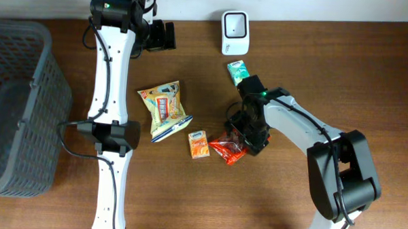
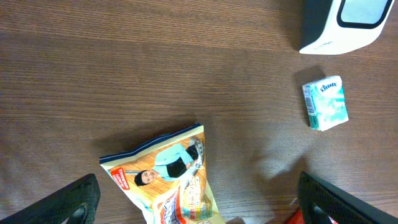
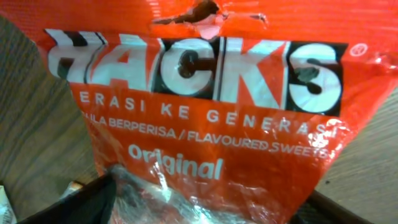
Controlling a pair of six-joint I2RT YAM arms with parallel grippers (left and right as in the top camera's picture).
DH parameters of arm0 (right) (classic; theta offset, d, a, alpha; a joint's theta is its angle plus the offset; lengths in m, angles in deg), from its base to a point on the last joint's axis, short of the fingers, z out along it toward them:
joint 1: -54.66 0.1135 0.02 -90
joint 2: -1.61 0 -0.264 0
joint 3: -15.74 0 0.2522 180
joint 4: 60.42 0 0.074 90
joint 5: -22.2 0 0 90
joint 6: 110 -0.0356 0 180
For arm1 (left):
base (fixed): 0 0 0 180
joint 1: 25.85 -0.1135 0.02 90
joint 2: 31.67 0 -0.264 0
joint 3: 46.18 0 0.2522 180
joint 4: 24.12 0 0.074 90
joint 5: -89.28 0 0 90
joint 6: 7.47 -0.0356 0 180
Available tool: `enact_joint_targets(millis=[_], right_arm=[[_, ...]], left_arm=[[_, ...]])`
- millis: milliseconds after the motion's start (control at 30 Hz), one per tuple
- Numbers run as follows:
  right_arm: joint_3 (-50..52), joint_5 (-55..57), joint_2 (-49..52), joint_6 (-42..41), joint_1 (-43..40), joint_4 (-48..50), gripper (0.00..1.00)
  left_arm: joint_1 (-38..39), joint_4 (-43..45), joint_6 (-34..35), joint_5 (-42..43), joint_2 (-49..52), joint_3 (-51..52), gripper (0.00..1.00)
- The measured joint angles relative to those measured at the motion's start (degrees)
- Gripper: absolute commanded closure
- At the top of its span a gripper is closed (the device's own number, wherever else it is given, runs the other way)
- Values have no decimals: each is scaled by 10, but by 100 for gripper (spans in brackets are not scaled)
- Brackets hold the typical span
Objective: Scan the item barcode
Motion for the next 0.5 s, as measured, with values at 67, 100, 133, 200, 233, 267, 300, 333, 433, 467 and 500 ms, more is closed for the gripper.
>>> enact_joint_targets(millis=[67,100,133,200,233,267,300,333,433,467,500], right_arm=[[0,23,0,-1,0,0,64],[0,27,0,0,0,0,64],[0,34,0,3,0,0,73],[-1,50,-3,39,0,8,88],[-4,53,-7,63,0,10,88],[-10,56,-7,89,0,10,89],[-20,68,-7,134,0,12,96],[-28,73,-6,148,0,13,96],[-87,94,-1,260,0,14,96],[-111,109,-1,291,0,15,96],[-137,130,0,325,0,23,96]], left_arm=[[0,0,0,0,0,0,1],[0,0,0,0,0,0,1],[0,0,0,0,0,0,1],[0,0,0,0,0,0,1],[0,0,0,0,0,0,1],[0,0,0,0,0,0,1],[0,0,0,0,0,0,1],[0,0,0,0,0,0,1],[0,0,0,0,0,0,1],[0,0,0,0,0,0,1],[0,0,0,0,0,0,1]])
